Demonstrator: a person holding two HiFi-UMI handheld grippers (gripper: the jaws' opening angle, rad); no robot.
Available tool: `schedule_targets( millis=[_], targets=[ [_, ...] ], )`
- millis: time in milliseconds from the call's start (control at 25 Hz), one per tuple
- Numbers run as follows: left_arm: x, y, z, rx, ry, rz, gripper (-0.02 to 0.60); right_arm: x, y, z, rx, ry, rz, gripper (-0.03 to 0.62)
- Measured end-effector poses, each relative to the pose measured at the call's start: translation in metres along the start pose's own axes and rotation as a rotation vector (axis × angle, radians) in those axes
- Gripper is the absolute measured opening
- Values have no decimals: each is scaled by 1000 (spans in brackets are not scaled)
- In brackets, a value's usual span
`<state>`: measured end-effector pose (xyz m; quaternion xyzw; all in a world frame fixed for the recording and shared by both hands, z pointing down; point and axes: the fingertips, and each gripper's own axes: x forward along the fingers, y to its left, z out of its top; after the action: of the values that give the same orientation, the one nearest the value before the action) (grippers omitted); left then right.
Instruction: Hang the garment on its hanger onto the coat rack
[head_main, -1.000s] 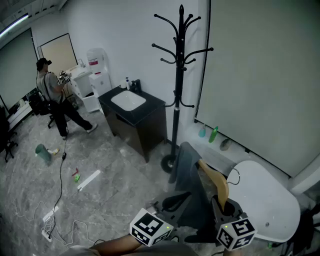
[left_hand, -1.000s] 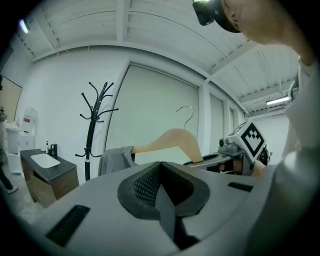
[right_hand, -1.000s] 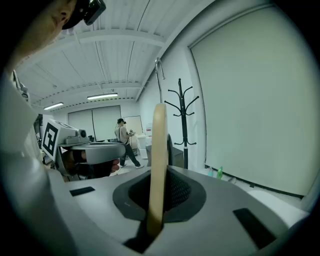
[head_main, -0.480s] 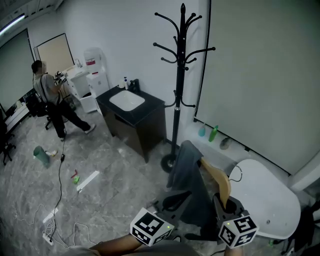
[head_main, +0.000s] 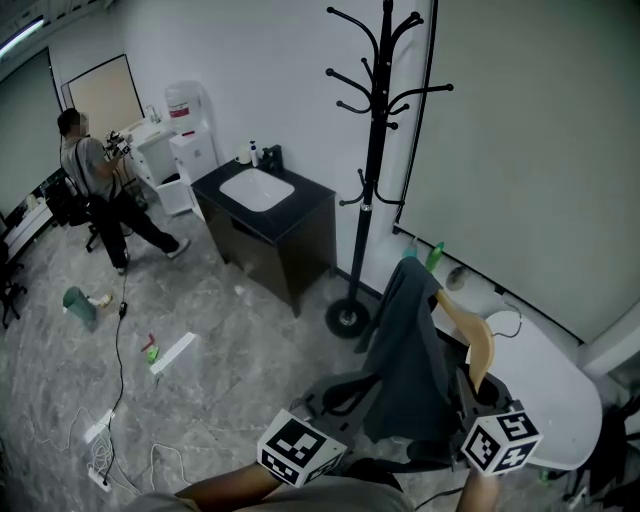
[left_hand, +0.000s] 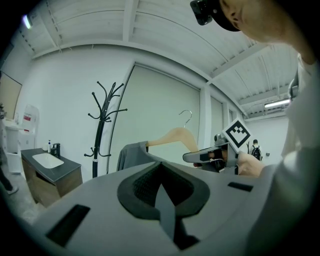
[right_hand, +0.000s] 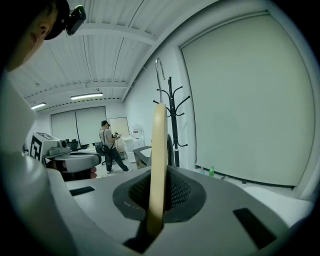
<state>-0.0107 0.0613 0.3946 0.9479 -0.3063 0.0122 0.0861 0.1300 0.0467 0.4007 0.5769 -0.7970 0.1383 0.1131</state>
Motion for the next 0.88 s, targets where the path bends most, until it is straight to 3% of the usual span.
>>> schedule_targets(
  millis=[440,880],
  targets=[
    [41,52,1,9,17,-20,5,70,-39,30,2,4,-82,25],
    [170,144,42,46,6,-24,5,183,-136,100,-37,21,-116,25]
  ],
)
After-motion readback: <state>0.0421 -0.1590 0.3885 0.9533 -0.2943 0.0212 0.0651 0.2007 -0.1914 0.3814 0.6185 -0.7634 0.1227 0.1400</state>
